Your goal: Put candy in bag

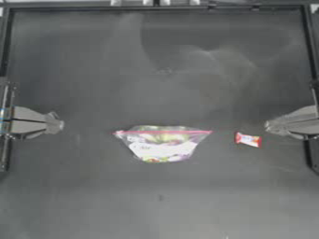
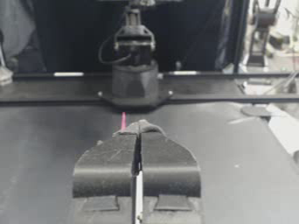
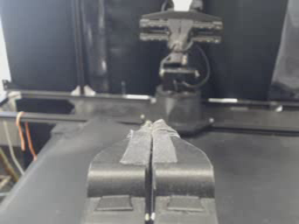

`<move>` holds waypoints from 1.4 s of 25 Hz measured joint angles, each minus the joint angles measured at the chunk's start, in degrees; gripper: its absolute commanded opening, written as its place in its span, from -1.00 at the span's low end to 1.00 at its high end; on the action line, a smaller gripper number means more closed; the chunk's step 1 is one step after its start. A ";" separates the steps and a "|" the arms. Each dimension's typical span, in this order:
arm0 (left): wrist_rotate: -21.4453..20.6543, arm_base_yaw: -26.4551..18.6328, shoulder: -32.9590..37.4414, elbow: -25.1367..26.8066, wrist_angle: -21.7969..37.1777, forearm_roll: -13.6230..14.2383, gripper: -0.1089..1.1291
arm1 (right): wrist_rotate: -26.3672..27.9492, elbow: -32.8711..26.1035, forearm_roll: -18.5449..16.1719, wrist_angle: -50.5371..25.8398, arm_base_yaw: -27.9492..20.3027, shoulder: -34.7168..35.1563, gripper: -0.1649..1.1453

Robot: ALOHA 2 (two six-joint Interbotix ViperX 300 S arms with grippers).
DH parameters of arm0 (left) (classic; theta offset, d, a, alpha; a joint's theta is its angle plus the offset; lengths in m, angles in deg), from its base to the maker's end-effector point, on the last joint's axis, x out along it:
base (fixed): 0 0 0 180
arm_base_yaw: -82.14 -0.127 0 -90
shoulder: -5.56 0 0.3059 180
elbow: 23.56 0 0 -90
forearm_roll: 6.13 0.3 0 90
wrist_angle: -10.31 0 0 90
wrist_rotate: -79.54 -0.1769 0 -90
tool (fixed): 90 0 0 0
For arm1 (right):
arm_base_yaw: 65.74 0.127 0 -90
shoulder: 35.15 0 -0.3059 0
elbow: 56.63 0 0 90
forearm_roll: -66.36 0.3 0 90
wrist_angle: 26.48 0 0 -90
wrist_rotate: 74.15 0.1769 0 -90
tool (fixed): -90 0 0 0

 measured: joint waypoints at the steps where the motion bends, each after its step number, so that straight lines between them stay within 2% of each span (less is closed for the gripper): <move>1: -0.18 0.35 0.09 0.62 -0.35 0.09 -0.85 | 0.00 0.09 0.00 0.00 0.00 0.00 -0.86; 3: -0.35 0.88 0.35 2.02 -0.79 0.18 -0.73 | 0.00 0.79 0.00 0.44 0.00 -0.26 -0.71; 5: -0.53 1.23 0.62 2.29 -1.05 0.18 -0.70 | 0.00 1.23 0.00 1.05 0.00 -0.53 -0.61; 9: -1.23 1.41 0.70 2.37 -1.23 0.26 -0.70 | -0.18 1.41 -0.09 1.76 0.00 -0.70 -0.61; 11: -1.76 1.41 0.70 2.37 -1.32 0.26 -0.61 | -0.26 1.41 -0.35 1.85 0.00 -0.70 -0.56; 12: -1.85 1.41 0.70 2.29 -1.32 0.26 -0.51 | -0.35 1.41 -0.44 1.85 0.00 -0.70 -0.50; 14: -1.93 1.32 0.70 2.37 -1.23 0.26 -0.14 | -0.44 1.41 -0.79 1.76 0.00 -0.70 -0.29; 17: -1.85 1.41 0.70 2.29 -0.53 0.18 0.47 | -0.44 1.41 -1.93 1.85 0.00 -0.62 0.17; 19: -1.93 1.41 0.70 2.20 0.35 0.09 0.80 | -0.35 1.41 -2.90 2.29 0.00 -0.62 0.46; 20: -1.93 1.32 0.62 2.02 1.23 -0.18 0.90 | -0.26 1.41 -3.08 2.72 0.00 -0.62 0.60; 22: -1.85 1.05 0.53 1.41 3.43 -0.62 0.86 | -0.26 1.41 -3.34 3.08 0.00 -0.53 0.79; 24: -1.85 0.53 -0.09 0.70 5.45 -0.79 0.79 | -0.26 0.79 -3.08 2.90 0.00 -0.53 0.80; 27: -1.93 -0.35 -1.49 -0.26 7.73 -0.88 0.80 | -0.09 -0.79 -2.99 0.62 0.00 -0.18 0.79; 31: -1.93 -0.97 -2.64 -0.44 9.58 -0.88 0.81 | 0.00 -5.27 -2.11 -7.38 0.00 1.76 0.78; 35: -1.93 -1.93 -3.08 -0.44 10.28 -0.79 0.81 | 0.00 -12.30 -1.14 -17.49 -0.70 6.77 0.78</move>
